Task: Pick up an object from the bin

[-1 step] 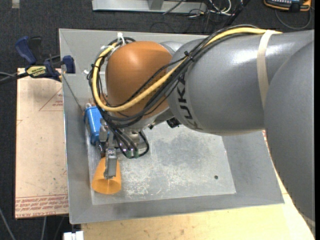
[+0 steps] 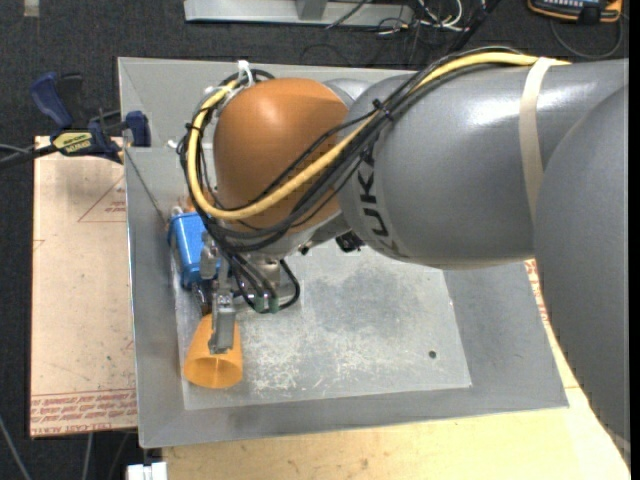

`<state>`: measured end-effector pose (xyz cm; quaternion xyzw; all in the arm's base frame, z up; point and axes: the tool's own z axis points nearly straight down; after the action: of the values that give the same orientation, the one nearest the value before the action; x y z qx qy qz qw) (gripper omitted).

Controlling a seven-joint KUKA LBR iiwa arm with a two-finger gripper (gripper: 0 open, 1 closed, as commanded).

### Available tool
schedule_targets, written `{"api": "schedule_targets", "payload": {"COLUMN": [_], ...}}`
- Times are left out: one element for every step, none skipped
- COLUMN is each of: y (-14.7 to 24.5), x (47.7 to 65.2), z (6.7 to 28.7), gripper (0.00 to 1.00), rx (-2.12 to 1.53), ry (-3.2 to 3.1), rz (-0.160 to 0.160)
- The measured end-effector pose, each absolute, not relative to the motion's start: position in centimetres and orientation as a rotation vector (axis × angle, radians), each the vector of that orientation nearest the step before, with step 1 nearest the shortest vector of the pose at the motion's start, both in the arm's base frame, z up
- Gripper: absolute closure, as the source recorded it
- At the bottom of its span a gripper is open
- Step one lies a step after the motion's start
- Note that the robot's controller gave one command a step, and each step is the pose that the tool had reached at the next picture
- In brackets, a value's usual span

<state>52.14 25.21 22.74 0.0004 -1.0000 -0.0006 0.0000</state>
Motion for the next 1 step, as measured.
{"api": "schedule_targets", "payload": {"y": [24.12], "x": [51.27], "z": [18.03], "gripper": [0.0], "rx": [0.081], "ry": [-3.145], "rz": [-0.006]}}
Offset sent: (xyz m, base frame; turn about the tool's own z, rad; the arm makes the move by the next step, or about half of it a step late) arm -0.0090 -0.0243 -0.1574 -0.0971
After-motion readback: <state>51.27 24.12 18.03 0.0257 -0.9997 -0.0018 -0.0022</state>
